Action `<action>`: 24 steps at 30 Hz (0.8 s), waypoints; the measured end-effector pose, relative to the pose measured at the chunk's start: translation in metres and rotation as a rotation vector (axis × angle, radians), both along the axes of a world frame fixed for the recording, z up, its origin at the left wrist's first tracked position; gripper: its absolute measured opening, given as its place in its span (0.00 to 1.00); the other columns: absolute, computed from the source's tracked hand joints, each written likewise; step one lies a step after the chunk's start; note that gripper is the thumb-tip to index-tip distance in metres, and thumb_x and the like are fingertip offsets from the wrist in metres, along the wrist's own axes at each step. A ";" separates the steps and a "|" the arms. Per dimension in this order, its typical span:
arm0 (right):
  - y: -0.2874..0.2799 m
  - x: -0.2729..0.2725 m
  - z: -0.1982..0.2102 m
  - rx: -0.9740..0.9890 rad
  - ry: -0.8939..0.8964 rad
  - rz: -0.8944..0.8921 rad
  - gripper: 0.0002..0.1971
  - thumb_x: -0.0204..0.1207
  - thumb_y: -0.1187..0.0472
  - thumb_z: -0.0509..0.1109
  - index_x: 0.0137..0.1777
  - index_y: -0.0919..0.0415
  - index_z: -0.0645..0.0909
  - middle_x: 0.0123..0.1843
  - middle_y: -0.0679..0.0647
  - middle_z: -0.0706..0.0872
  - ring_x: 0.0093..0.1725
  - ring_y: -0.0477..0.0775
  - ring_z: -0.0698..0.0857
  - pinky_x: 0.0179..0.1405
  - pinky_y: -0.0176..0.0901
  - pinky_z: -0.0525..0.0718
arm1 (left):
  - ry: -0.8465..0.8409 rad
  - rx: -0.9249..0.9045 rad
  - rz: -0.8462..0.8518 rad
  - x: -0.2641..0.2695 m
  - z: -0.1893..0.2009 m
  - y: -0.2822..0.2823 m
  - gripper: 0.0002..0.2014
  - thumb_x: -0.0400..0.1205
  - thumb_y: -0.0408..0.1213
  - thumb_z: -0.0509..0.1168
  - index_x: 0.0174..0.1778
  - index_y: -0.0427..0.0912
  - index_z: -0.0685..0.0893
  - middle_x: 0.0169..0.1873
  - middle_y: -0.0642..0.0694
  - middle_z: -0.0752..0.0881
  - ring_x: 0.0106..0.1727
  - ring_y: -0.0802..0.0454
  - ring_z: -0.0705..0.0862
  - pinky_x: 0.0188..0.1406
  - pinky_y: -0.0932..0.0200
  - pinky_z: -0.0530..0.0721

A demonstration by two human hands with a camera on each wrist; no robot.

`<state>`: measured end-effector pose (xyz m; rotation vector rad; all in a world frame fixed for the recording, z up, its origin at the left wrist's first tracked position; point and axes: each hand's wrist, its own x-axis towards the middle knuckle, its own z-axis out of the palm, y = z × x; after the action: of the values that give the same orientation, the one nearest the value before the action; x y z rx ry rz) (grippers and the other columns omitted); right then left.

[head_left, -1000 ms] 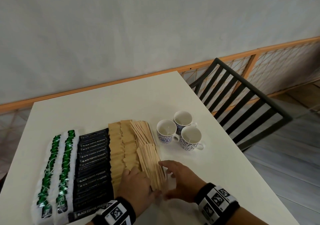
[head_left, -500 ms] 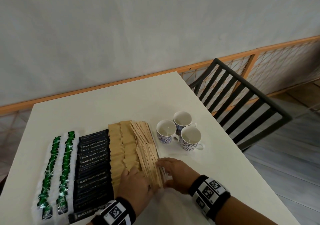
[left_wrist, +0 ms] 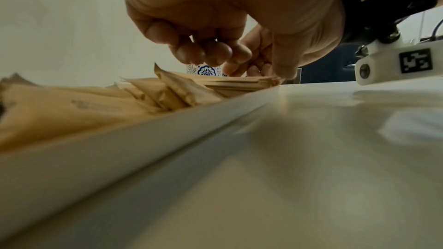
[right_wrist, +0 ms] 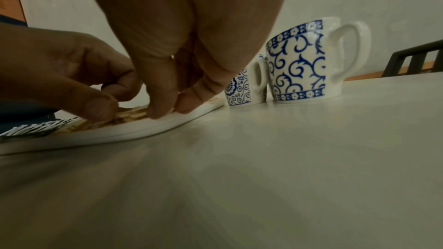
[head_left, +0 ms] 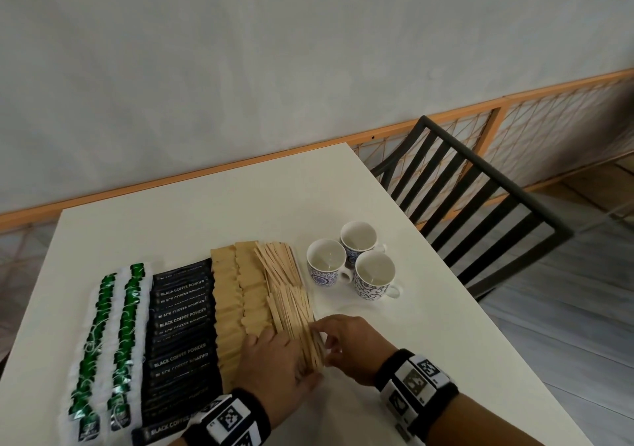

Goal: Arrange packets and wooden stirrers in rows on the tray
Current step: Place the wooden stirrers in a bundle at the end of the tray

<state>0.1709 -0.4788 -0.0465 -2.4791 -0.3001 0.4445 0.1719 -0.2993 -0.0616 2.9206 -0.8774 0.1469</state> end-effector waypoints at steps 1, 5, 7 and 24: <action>0.001 0.000 -0.001 0.001 -0.006 0.003 0.29 0.73 0.64 0.75 0.75 0.56 0.75 0.66 0.53 0.82 0.51 0.50 0.84 0.47 0.24 0.72 | 0.005 0.006 0.001 0.000 -0.001 -0.001 0.22 0.61 0.71 0.60 0.23 0.55 0.76 0.25 0.58 0.78 0.29 0.52 0.79 0.29 0.53 0.76; 0.004 0.002 -0.002 -0.002 -0.031 0.009 0.27 0.74 0.61 0.74 0.74 0.55 0.77 0.63 0.54 0.83 0.50 0.50 0.83 0.47 0.27 0.72 | 0.017 0.004 0.015 0.002 -0.002 -0.003 0.20 0.62 0.69 0.61 0.24 0.56 0.77 0.24 0.59 0.79 0.29 0.52 0.80 0.29 0.53 0.75; 0.005 0.002 -0.003 -0.002 -0.046 0.000 0.25 0.75 0.60 0.73 0.73 0.54 0.77 0.62 0.53 0.83 0.50 0.49 0.83 0.47 0.27 0.71 | 0.006 -0.006 0.014 0.002 -0.001 -0.003 0.20 0.62 0.69 0.61 0.24 0.55 0.77 0.24 0.58 0.79 0.28 0.52 0.80 0.28 0.52 0.75; 0.021 0.022 -0.003 0.046 -0.020 -0.298 0.22 0.79 0.51 0.68 0.70 0.62 0.78 0.56 0.56 0.89 0.59 0.54 0.84 0.63 0.40 0.77 | 0.075 -0.031 -0.017 0.007 0.006 0.013 0.27 0.49 0.79 0.57 0.25 0.59 0.63 0.23 0.59 0.75 0.29 0.56 0.79 0.29 0.57 0.71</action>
<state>0.1927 -0.4579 -0.0493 -2.4311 0.0521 0.2851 0.1789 -0.2859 -0.0556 2.8688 -0.8799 0.0489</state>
